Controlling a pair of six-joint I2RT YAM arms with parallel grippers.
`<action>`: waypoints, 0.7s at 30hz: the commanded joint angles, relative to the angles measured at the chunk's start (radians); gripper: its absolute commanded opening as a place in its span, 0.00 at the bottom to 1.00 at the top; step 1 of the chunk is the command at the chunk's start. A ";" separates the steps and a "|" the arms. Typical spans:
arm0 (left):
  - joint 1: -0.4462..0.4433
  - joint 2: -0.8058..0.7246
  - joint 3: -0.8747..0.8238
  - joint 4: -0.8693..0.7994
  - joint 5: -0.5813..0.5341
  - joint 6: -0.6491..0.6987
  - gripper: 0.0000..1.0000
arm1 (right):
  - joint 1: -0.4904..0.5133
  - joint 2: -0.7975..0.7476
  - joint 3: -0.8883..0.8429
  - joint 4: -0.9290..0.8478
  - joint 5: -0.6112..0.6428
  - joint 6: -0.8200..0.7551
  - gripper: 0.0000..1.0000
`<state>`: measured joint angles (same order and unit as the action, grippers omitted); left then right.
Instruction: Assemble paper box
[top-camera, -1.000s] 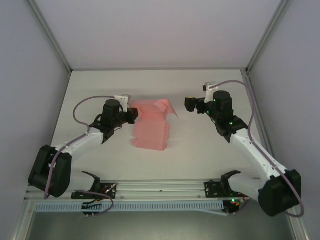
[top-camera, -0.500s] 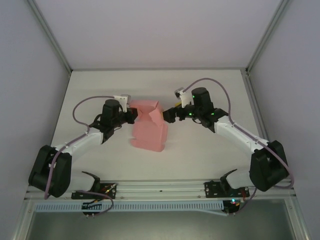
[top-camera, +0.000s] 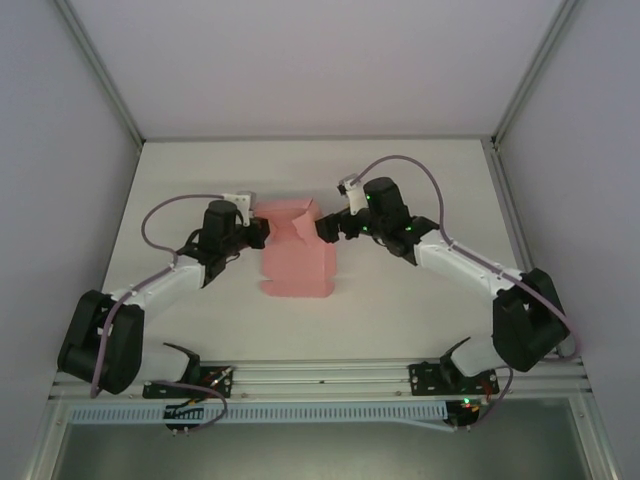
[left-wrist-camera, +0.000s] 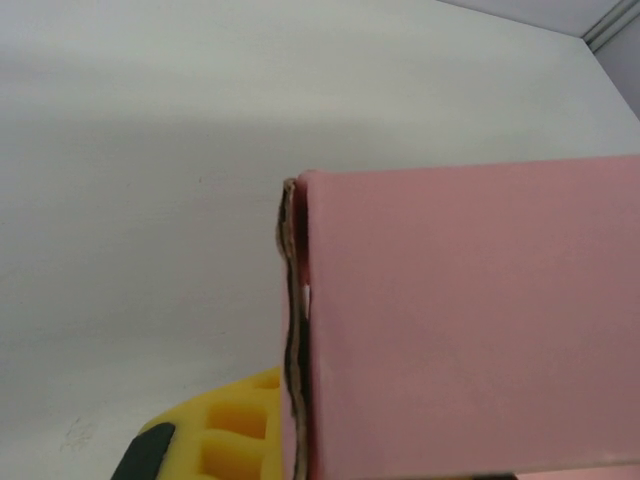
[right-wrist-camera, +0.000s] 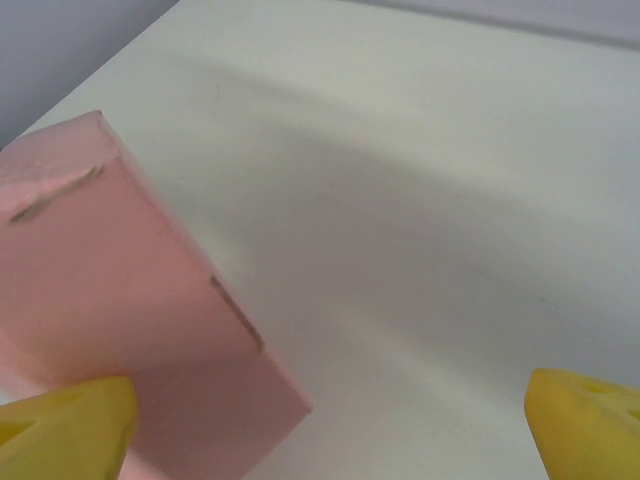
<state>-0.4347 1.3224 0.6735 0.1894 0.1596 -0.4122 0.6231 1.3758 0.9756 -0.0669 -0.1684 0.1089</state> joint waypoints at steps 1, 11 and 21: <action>-0.010 -0.044 0.001 0.019 0.025 0.015 0.00 | 0.003 -0.092 -0.044 -0.066 0.083 -0.058 1.00; -0.010 -0.056 0.003 0.010 0.034 0.035 0.00 | -0.005 -0.106 0.018 -0.151 -0.212 -0.183 0.82; -0.010 -0.039 0.003 0.012 0.055 0.028 0.00 | 0.010 0.059 0.166 -0.168 -0.293 -0.251 0.70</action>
<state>-0.4404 1.2888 0.6735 0.1894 0.1875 -0.4004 0.6235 1.4036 1.0992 -0.2199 -0.4313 -0.1097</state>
